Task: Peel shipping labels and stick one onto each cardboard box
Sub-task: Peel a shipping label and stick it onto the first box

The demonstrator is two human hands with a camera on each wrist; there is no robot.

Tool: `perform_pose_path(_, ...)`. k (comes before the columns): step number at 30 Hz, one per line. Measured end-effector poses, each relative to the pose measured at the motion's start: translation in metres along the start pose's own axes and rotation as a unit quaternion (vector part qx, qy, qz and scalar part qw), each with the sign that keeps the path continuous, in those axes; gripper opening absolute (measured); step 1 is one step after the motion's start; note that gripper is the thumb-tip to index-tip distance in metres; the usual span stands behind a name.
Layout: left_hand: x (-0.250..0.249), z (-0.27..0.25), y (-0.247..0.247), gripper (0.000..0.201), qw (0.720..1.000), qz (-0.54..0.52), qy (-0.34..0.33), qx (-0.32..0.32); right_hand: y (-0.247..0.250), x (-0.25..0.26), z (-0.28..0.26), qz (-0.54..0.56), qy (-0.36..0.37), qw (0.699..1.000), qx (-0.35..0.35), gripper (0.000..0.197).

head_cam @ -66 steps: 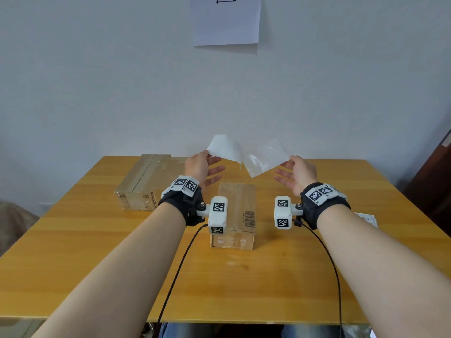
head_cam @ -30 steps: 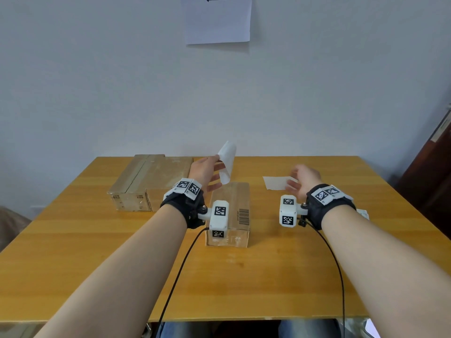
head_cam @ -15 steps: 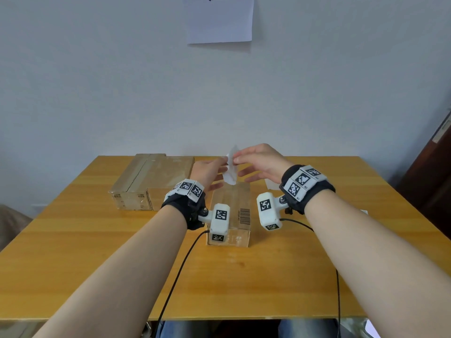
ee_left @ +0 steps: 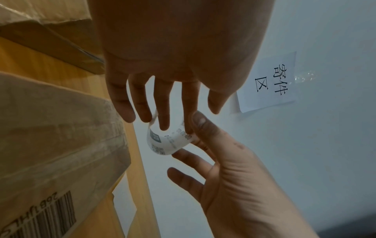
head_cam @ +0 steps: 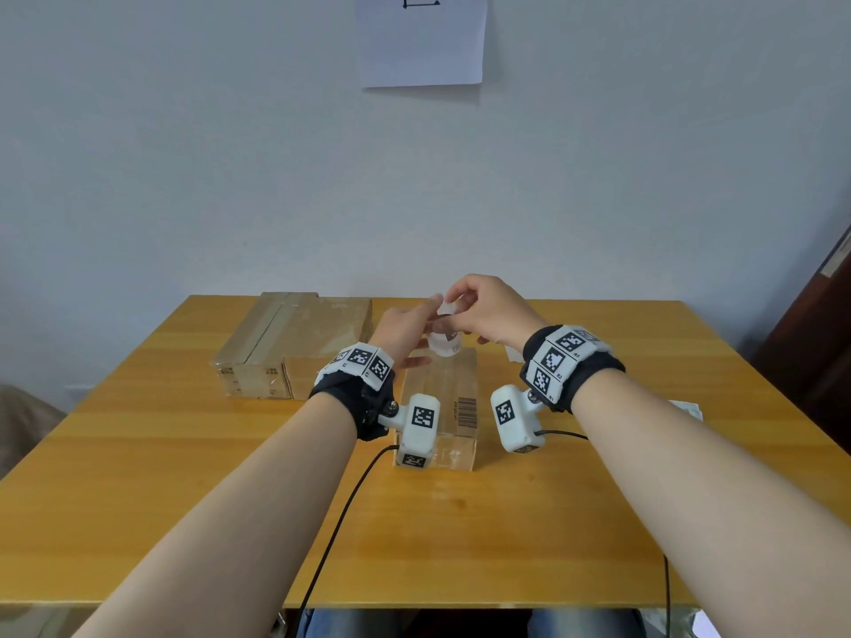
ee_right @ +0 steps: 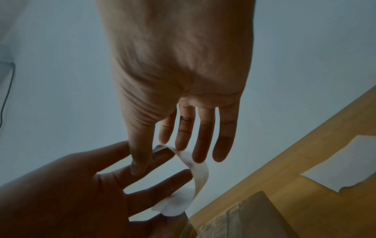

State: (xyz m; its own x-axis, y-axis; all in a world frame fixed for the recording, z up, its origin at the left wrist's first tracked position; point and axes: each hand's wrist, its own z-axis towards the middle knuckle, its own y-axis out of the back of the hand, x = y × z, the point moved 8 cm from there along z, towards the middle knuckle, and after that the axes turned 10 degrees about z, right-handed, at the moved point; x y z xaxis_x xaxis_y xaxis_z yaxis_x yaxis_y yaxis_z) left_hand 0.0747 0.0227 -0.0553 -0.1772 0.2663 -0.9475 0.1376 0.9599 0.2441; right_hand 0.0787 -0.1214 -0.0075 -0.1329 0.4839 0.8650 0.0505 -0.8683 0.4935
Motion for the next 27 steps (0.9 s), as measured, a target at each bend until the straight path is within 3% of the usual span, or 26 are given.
perform_pose_path(2, 0.000, -0.001, 0.001, 0.039, 1.000, -0.004, 0.008, -0.003, 0.002, 0.000, 0.001, -0.009, 0.005, 1.000, -0.012, 0.042)
perform_pose_path(7, 0.000, -0.005, 0.005, 0.030, 1.000, 0.003, -0.011, -0.015, 0.013, -0.002, 0.000, 0.015, 0.013, 0.997, -0.076, 0.008)
perform_pose_path(11, 0.008, 0.002, 0.023, 0.009, 0.995, 0.004, -0.032, -0.091, 0.026, -0.014, 0.000, 0.096, -0.010, 0.987, -0.131, 0.007)
perform_pose_path(14, 0.021, 0.007, 0.029, 0.024, 0.995, 0.007, -0.017, -0.101, 0.031, -0.025, 0.001, 0.168, -0.035, 0.975, -0.143, 0.013)
perform_pose_path(19, 0.038, 0.004, 0.023, 0.040, 0.998, -0.023, 0.027, -0.045, 0.031, -0.040, 0.002, 0.223, -0.067, 0.962, -0.146, 0.007)
perform_pose_path(27, 0.060, -0.008, 0.016, 0.027, 0.998, -0.007, 0.058, 0.031, 0.019, -0.060, 0.003, 0.250, -0.086, 0.958, -0.110, 0.008)
